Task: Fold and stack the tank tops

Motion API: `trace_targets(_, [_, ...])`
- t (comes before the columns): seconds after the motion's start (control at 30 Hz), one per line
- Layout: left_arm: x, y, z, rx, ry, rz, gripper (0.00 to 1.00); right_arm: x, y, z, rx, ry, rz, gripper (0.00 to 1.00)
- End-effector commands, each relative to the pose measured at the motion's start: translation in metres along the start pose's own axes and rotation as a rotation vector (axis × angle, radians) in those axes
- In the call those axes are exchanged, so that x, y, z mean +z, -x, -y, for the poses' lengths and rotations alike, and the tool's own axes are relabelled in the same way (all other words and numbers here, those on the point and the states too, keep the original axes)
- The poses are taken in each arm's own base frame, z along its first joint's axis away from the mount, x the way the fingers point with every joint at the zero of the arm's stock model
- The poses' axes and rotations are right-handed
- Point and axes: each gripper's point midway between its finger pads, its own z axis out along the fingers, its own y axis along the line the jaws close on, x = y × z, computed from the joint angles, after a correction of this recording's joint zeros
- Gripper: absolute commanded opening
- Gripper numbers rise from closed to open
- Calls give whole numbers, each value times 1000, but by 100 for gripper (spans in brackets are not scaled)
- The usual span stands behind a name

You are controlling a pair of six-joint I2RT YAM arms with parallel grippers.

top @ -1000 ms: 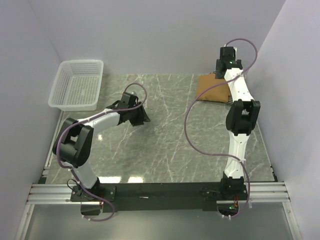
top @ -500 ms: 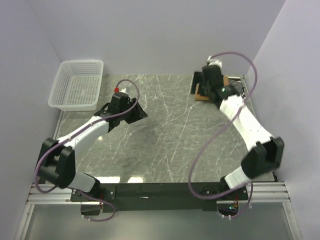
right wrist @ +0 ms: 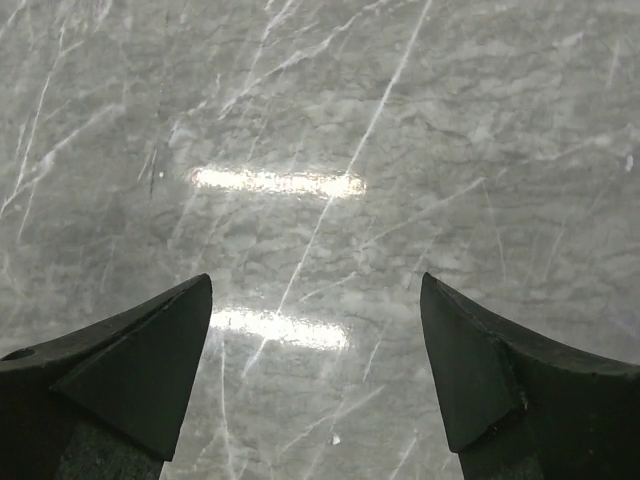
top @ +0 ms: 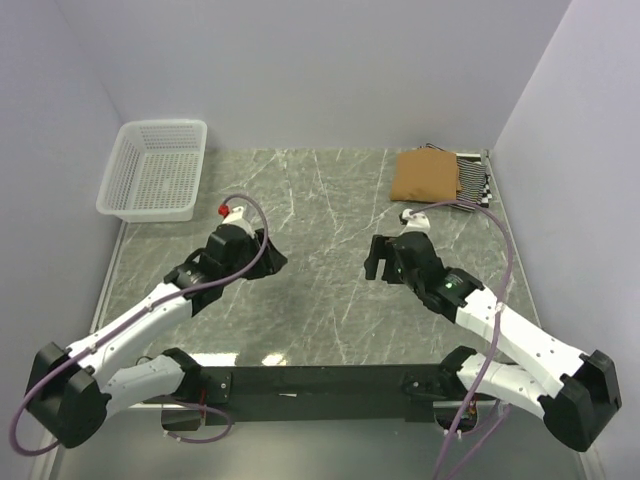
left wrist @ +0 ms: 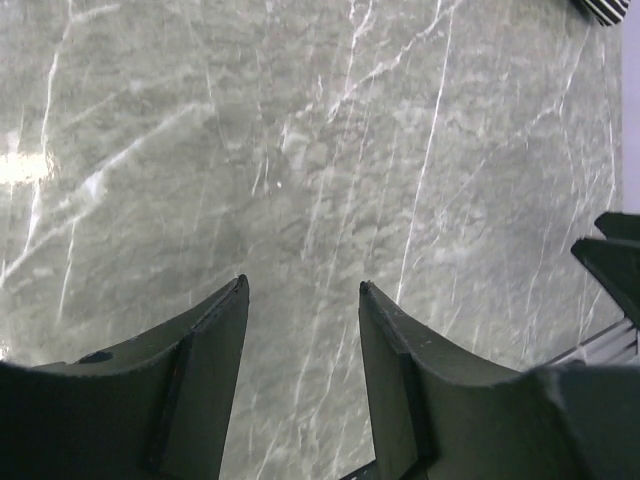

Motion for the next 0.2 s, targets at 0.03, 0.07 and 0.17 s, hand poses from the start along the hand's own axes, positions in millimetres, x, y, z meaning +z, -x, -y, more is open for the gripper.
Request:
trace_targets(0.03, [-11,6,2,21,-18,74,54,-8,25,-3,80,9,121,91])
trace_targets(0.07, [-13,6,2,20,-20,77,54,-11,25,-1,79,4,125,92])
trace_targets(0.17, [-17,9,4,20,-21,88,54,-17,31,2,90,4,165,94])
